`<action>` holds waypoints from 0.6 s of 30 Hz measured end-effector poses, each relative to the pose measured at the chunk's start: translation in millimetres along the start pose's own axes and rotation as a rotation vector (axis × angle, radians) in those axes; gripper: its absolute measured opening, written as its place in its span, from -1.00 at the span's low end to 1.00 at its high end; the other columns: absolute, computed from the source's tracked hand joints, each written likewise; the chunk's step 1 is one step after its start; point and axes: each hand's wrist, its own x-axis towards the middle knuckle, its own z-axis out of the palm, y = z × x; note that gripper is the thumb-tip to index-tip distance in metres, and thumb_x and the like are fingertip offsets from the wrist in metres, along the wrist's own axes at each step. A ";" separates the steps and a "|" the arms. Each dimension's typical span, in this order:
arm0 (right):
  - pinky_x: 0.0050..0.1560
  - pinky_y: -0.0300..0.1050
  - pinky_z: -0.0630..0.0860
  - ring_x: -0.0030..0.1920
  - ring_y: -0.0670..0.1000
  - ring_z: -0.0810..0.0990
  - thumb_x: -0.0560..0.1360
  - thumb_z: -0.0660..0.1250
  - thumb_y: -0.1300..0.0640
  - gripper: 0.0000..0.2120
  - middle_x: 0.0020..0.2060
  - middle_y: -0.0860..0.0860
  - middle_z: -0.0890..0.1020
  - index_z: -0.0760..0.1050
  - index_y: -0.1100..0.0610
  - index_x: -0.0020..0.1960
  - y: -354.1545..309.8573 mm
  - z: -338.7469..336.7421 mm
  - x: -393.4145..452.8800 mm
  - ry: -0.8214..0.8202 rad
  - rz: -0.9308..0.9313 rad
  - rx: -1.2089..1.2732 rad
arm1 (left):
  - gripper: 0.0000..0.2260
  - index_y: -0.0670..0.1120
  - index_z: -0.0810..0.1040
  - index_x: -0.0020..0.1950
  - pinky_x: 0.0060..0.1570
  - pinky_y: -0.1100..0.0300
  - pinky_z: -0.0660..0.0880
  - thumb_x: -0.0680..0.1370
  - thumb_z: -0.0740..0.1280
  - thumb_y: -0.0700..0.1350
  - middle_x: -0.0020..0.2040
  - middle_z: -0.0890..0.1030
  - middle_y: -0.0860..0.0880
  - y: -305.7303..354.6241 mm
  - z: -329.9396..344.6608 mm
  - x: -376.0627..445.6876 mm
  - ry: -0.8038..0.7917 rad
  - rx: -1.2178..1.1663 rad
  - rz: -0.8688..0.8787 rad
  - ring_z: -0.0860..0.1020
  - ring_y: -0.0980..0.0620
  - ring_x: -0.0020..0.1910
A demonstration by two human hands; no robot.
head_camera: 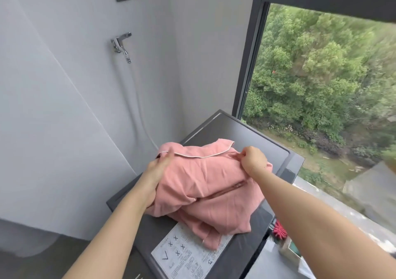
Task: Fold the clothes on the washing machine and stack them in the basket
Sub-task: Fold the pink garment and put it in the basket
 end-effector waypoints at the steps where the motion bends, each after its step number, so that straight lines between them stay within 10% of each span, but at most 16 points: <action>1: -0.07 -0.06 0.44 0.01 0.21 0.58 0.54 0.25 0.15 -0.83 -0.01 0.16 0.64 0.60 0.17 -0.04 2.8 -2.9 -4.2 0.086 -0.023 0.074 | -0.50 -0.07 0.59 0.15 0.15 0.03 0.49 0.49 0.27 0.31 0.06 0.66 -0.09 4.0 -1.4 -2.8 -0.021 -0.104 -0.034 0.61 -0.07 0.07; 12: -0.05 -0.11 0.38 -0.22 -0.03 0.41 0.64 0.11 0.03 -0.68 -0.26 0.05 0.49 0.42 0.19 -0.19 -37.4 -176.8 -57.3 0.316 -0.247 1.147 | -0.73 -0.12 0.59 0.13 -0.18 0.20 0.61 0.61 0.21 0.01 -0.10 0.69 -0.08 137.9 -16.2 -52.0 -0.196 -0.304 0.455 0.65 0.01 -0.07; 18: -0.28 -0.16 0.51 -0.31 -0.04 0.60 0.35 0.40 -0.29 -0.49 -0.29 -0.10 0.63 0.35 0.02 0.09 -49.4 -268.5 -108.3 0.501 -0.726 0.430 | -0.63 -0.25 0.52 0.24 0.25 0.00 0.49 0.59 0.27 0.00 0.18 0.57 -0.25 227.8 -10.5 -104.6 -0.186 -0.237 0.783 0.56 -0.11 0.13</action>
